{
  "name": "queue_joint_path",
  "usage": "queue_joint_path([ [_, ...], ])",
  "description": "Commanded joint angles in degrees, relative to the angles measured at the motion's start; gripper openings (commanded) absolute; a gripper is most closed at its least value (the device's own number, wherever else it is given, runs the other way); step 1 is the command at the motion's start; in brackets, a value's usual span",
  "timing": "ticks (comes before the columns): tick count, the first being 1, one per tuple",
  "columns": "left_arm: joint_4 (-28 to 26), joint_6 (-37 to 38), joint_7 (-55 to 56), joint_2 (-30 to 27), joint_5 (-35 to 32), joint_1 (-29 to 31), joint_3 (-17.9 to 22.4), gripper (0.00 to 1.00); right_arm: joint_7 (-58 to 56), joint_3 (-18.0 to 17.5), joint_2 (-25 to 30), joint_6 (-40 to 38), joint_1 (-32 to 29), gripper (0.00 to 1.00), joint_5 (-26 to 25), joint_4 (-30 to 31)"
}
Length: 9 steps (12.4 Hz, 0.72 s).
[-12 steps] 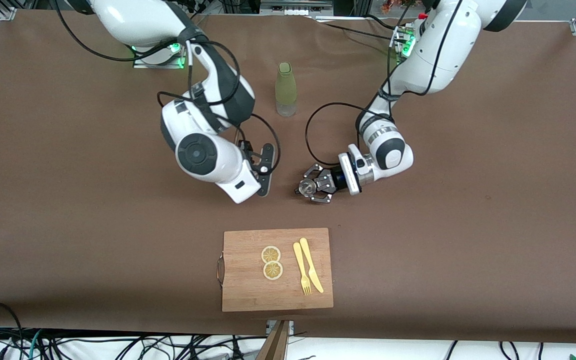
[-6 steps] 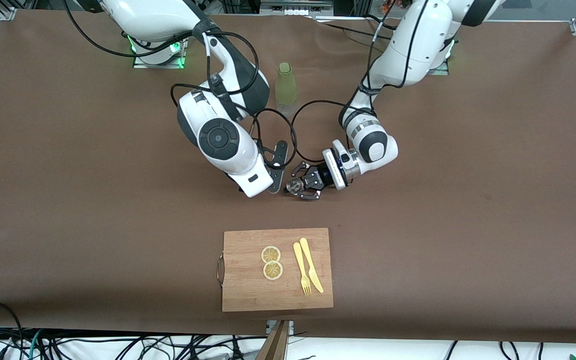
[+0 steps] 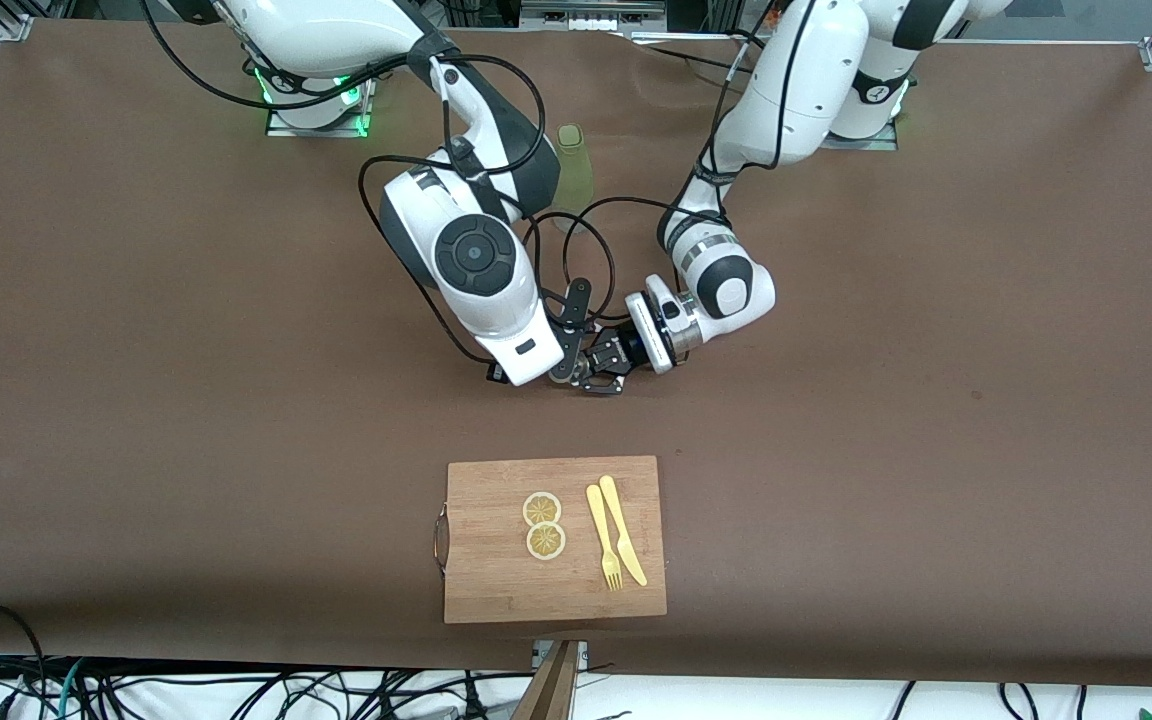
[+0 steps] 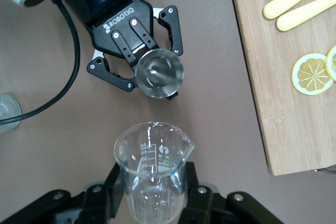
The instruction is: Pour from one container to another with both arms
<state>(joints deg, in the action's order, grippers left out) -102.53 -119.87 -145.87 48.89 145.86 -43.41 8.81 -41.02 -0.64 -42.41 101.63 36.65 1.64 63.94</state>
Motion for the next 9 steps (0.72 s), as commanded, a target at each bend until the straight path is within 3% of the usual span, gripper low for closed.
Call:
queue_joint_path([
  [1,1.7,-0.7,-1.5,1.4,6.6,-3.8,2.5,0.0,2.0,0.4,0.0,0.7,1.2,0.32,-3.0,-0.2],
  [6,1.7,-1.1,-1.5,1.3,10.2,-6.0,3.6,0.0,2.5,0.4,-0.6,1.6,2.1,0.32,-6.4,-0.2],
  [9,2.1,-1.9,-1.5,1.5,14.3,-9.0,6.3,0.0,2.6,0.4,-0.8,1.6,3.5,0.32,-10.0,-0.2],
])
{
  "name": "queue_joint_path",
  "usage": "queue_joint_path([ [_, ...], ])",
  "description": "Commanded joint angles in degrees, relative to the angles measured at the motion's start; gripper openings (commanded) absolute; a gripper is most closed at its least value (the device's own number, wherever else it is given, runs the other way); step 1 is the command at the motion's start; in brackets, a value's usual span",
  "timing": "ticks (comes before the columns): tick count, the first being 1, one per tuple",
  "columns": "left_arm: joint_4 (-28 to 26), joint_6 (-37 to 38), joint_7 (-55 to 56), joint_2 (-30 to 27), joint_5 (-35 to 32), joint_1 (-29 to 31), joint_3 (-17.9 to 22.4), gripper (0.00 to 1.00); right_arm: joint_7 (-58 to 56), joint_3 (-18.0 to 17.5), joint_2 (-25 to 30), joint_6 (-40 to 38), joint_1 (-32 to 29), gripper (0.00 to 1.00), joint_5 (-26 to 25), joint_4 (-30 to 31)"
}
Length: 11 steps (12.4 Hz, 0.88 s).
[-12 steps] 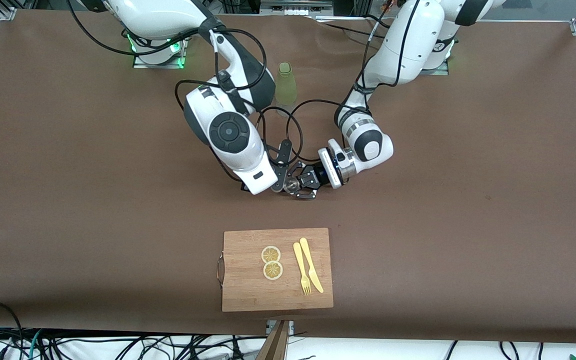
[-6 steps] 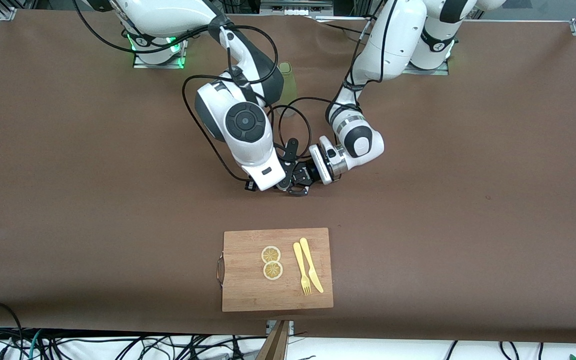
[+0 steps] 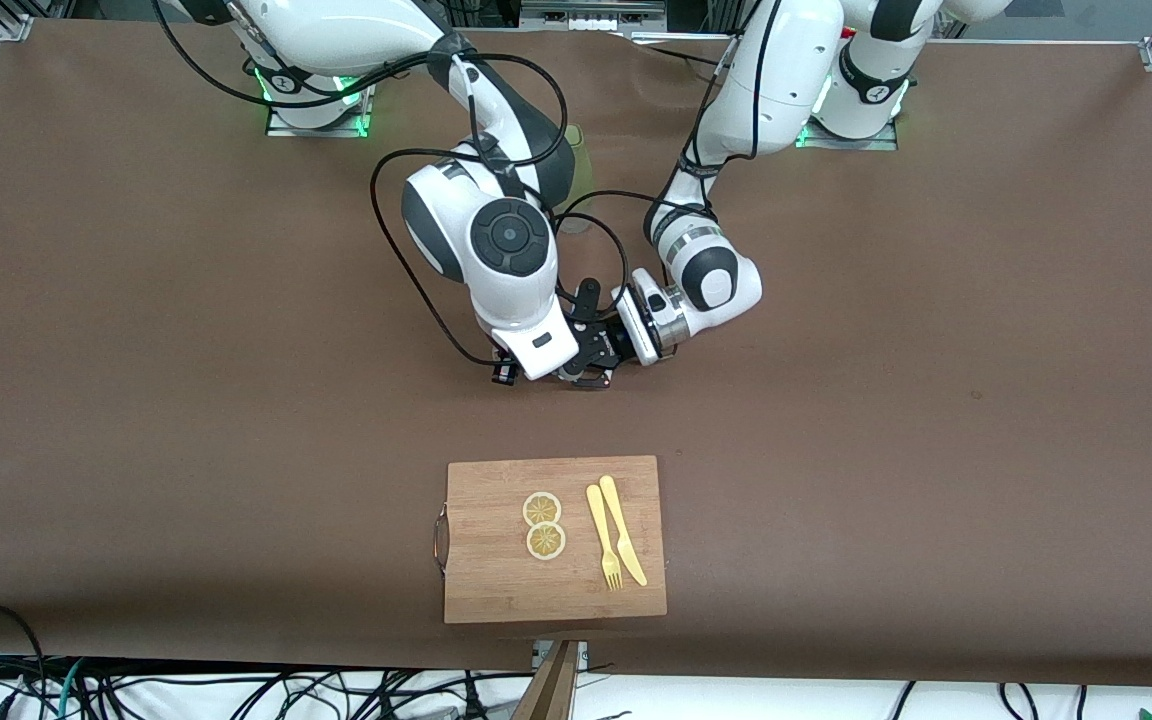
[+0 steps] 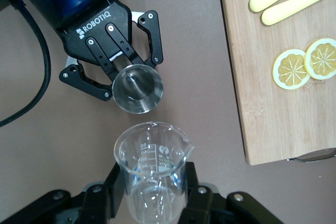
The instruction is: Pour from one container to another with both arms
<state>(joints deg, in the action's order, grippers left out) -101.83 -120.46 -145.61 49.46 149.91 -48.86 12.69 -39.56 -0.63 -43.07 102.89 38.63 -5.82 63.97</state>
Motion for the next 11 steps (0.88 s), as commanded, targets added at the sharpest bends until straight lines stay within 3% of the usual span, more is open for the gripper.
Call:
queue_joint_path([
  [1,1.5,-1.3,-1.8,0.9,10.7,-3.7,2.4,0.0,1.2,0.4,-0.4,0.3,1.8,0.32,-3.5,-0.2],
  [11,1.5,-1.3,-1.7,1.3,12.3,-4.6,3.0,0.0,1.0,0.4,-1.1,-0.6,4.6,0.32,-11.7,-0.1],
])
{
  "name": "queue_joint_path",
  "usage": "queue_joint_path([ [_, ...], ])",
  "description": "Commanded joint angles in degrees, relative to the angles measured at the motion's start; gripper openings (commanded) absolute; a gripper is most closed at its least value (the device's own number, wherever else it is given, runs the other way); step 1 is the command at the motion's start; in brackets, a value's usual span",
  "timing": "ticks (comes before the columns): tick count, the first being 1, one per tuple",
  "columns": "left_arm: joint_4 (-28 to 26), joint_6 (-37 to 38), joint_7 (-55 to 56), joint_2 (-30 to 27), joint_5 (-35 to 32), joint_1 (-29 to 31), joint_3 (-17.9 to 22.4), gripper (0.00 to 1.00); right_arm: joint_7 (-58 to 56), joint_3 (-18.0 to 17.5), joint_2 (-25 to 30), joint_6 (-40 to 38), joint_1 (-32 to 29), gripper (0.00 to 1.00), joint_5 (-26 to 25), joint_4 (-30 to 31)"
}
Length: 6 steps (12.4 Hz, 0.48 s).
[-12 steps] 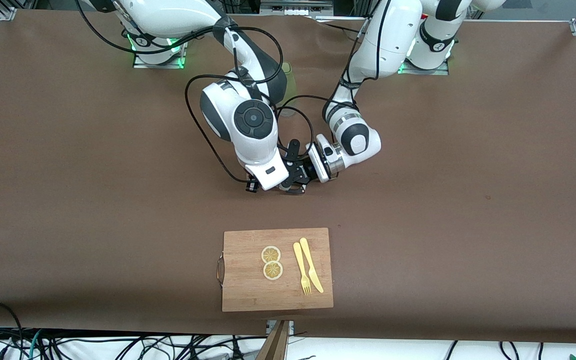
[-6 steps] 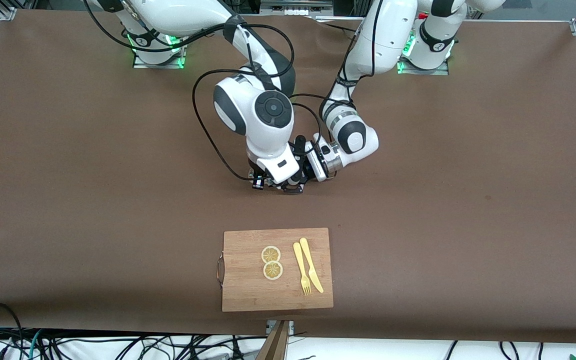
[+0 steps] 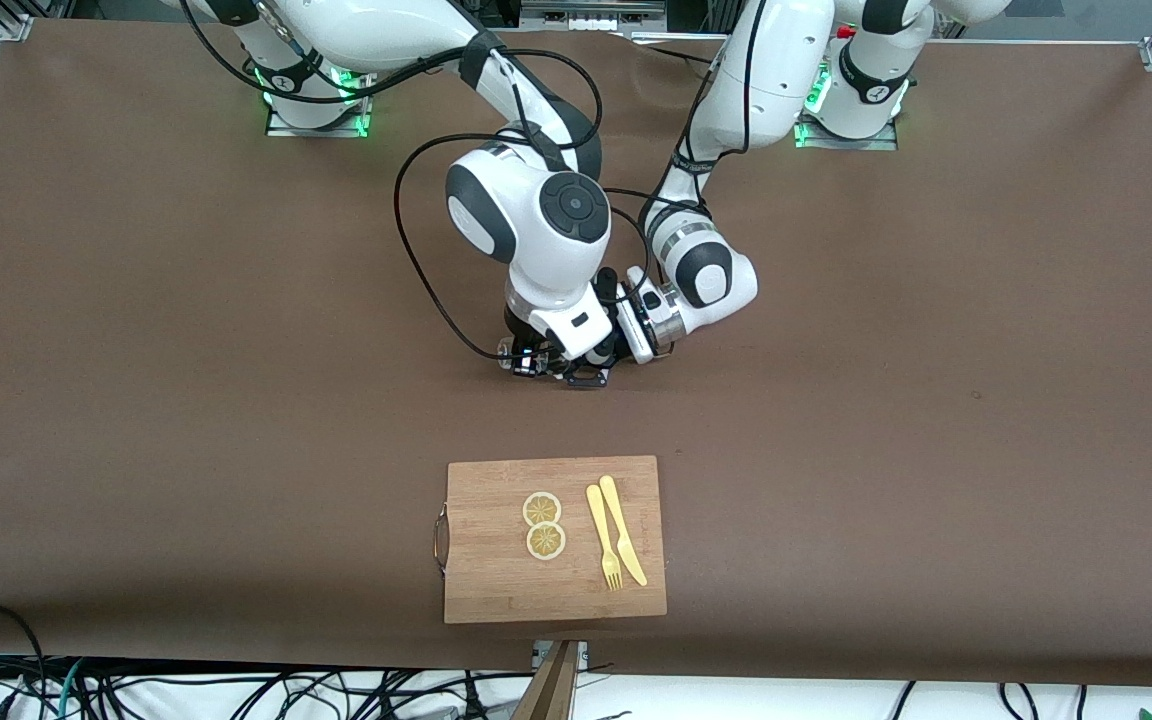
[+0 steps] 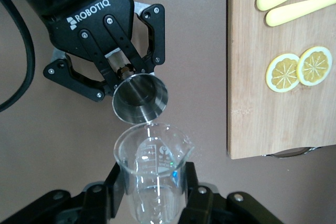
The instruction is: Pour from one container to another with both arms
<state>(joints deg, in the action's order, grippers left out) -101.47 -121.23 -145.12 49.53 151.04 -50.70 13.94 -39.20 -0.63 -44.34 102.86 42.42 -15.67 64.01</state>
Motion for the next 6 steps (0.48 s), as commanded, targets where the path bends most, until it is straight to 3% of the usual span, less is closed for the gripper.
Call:
queue_joint_path([
  [1,1.1,-0.5,-2.2,1.3,11.2,-2.7,1.8,0.0,0.6,0.4,0.0,-0.8,1.1,0.32,-2.5,-0.1],
  [6,1.1,-0.5,-2.2,1.4,11.2,-2.7,1.8,0.0,0.7,0.4,-0.2,-1.3,2.1,0.32,-4.5,-0.1],
])
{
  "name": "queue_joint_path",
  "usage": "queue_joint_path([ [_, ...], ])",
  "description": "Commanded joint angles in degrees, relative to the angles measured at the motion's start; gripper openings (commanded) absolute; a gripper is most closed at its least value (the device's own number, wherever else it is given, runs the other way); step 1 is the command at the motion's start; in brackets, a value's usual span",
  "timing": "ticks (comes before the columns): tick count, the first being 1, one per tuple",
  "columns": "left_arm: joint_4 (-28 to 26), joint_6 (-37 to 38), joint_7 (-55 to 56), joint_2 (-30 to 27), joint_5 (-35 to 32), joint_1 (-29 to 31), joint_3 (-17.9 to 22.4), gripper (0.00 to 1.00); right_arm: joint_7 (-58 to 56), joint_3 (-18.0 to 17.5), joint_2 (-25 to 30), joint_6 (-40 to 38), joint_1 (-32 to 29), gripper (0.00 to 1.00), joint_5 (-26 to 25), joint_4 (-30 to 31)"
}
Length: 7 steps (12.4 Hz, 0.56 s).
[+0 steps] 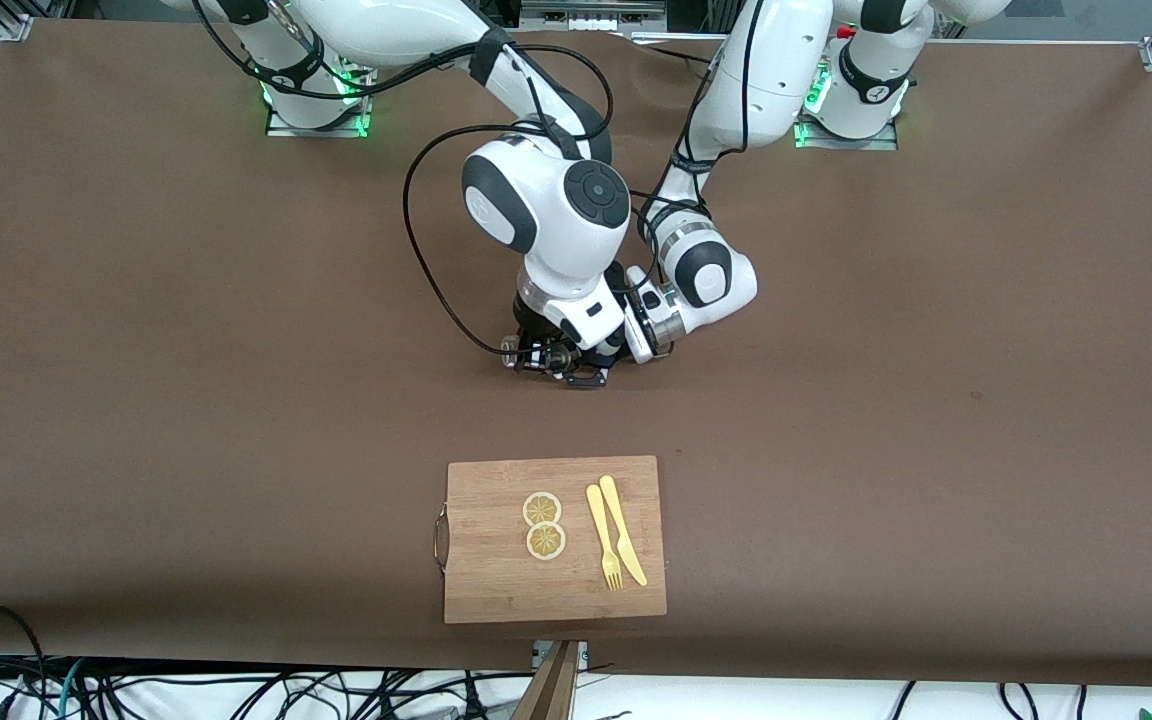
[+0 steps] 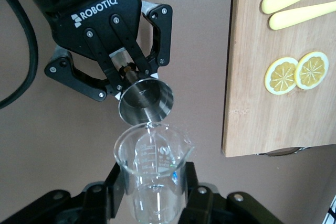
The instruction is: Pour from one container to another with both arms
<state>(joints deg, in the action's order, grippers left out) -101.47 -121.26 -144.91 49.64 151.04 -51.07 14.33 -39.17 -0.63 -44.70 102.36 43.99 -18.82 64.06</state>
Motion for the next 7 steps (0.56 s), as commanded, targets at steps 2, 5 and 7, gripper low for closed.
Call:
queue_joint_path([
  [2,1.1,-0.5,-2.4,1.3,11.2,-2.4,1.4,0.0,0.6,0.4,0.1,-0.9,0.9,0.32,-2.2,-0.2],
  [5,1.1,-0.5,-2.4,1.3,11.2,-2.4,1.4,0.0,0.7,0.4,0.0,-0.9,0.9,0.32,-2.3,-0.2],
  [7,1.1,-0.5,-2.4,1.3,11.3,-2.4,1.4,0.0,0.6,0.4,0.0,-0.9,1.4,0.32,-3.2,-0.2],
])
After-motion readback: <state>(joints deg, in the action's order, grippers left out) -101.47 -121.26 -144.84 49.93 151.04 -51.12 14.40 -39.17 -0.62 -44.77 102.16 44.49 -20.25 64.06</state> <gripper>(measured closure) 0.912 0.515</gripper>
